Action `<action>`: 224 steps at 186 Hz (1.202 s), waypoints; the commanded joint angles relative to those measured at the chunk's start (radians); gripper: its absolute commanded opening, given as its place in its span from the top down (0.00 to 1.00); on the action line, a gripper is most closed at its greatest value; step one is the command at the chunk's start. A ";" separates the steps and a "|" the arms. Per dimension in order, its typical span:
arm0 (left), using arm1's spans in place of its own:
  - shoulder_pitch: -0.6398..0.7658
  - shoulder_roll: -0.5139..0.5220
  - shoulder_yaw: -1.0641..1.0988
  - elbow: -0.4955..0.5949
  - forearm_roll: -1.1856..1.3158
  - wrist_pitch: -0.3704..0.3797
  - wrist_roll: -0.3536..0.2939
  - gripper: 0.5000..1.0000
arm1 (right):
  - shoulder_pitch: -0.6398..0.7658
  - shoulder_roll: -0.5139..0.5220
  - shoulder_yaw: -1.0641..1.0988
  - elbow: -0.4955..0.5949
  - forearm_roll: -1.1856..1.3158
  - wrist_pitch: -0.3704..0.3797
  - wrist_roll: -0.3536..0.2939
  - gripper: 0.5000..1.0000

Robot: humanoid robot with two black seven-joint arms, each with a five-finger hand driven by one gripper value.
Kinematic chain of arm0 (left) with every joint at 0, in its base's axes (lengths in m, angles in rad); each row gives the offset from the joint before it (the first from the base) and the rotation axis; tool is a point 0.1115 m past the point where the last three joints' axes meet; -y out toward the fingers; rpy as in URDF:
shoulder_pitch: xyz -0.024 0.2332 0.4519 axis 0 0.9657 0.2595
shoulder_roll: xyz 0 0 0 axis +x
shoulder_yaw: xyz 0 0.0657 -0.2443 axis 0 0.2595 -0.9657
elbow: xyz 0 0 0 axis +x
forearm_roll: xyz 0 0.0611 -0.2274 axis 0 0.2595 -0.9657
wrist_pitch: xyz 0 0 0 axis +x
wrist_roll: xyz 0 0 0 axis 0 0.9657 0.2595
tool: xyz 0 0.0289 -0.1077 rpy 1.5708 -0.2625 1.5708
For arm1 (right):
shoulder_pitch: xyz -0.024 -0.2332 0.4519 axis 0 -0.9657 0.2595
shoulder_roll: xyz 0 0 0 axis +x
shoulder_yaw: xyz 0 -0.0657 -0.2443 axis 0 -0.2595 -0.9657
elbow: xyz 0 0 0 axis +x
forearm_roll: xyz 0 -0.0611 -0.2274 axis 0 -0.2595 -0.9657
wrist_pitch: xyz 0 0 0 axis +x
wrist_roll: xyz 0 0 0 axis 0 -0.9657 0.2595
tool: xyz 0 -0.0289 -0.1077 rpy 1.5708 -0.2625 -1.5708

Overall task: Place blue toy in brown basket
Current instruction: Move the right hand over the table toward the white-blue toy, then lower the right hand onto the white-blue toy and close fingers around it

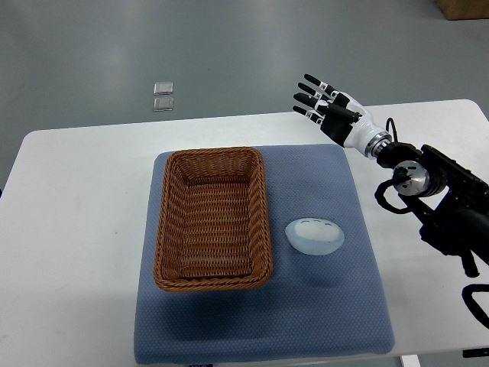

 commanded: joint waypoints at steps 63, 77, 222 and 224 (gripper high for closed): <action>-0.001 0.000 0.000 -0.012 0.002 -0.011 -0.002 0.00 | 0.389 -0.428 -0.710 0.325 -0.190 0.027 -0.077 0.18; -0.001 0.000 0.000 -0.012 0.003 -0.012 0.000 0.00 | 0.521 -0.495 -0.853 0.416 -0.207 0.059 -0.095 0.18; -0.001 0.000 0.001 -0.002 0.002 -0.011 0.000 0.00 | 0.792 -0.554 -1.282 0.811 -0.287 -0.068 -0.121 0.19; -0.001 0.000 0.001 -0.002 0.002 -0.011 0.000 0.00 | 0.791 -0.554 -1.282 0.811 -0.291 -0.072 -0.121 0.19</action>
